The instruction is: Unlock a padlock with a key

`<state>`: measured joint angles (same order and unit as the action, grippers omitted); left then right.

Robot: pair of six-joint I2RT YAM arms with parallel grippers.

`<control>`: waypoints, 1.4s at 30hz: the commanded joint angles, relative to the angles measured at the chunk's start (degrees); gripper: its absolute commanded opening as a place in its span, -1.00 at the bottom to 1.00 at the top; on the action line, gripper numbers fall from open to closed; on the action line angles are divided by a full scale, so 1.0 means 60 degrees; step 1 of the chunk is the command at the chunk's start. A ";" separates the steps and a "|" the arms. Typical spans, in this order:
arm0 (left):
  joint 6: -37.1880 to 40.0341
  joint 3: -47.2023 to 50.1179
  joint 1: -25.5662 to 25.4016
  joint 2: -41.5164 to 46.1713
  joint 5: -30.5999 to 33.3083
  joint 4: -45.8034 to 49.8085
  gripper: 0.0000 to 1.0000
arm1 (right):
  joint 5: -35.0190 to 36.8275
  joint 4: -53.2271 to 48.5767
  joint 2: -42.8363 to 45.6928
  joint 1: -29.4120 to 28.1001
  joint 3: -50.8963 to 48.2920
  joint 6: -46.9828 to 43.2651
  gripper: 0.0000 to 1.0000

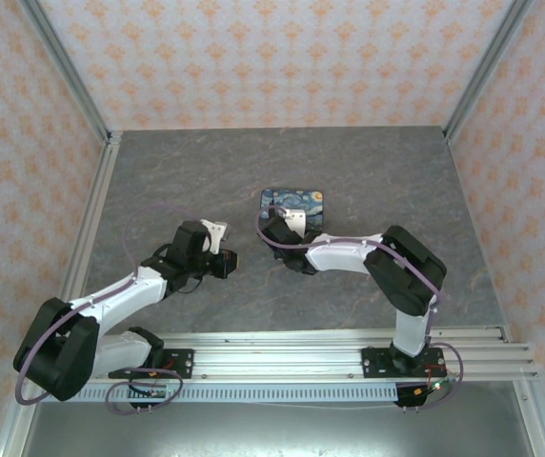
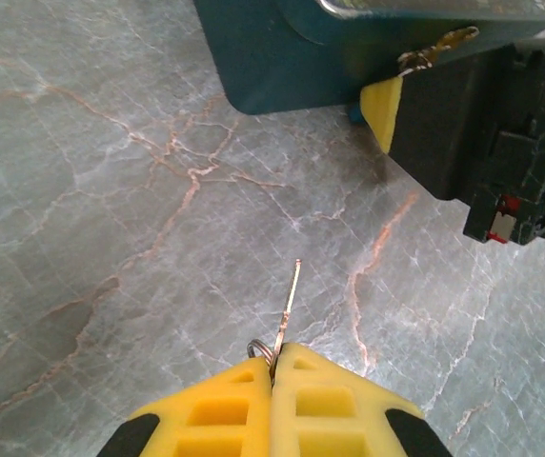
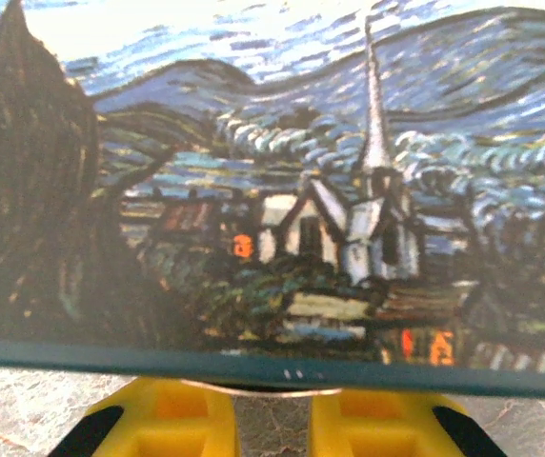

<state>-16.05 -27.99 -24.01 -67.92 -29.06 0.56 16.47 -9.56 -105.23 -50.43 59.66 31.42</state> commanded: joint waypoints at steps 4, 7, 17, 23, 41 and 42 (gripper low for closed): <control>0.0439 0.0430 -0.0253 0.0041 -0.1286 -0.1244 -1.00 | -0.0682 -0.0911 0.0926 0.0104 0.0635 -0.0377 -0.90; 0.0202 0.0717 -0.0500 0.0000 -0.1538 -0.2152 -1.00 | -0.1207 -0.1231 0.1164 0.0162 0.0817 -0.0448 -0.93; -0.0730 0.2168 -0.0940 -0.0348 -0.1201 -0.6026 -1.00 | -0.3469 -0.1983 0.1571 0.0835 0.1215 -0.0242 -0.97; -0.0989 0.2151 -0.1064 -0.0798 -0.1014 -0.7075 -1.00 | -0.4456 -0.2392 0.1745 0.1187 0.1430 -0.0174 -0.99; -0.1056 0.1320 -0.1225 -0.3246 -0.1251 -0.9990 -1.00 | -0.6085 -0.3299 0.2060 0.1722 0.2479 -0.0143 -1.00; -0.0961 0.1275 -0.1221 -0.3233 -0.1258 -0.9939 -1.00 | -0.6202 -0.3299 0.2070 0.1774 0.2479 -0.0110 -1.00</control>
<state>-24.32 -18.65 -31.05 -87.57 -36.01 -55.57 -18.52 -28.80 -95.46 -40.64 72.23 30.06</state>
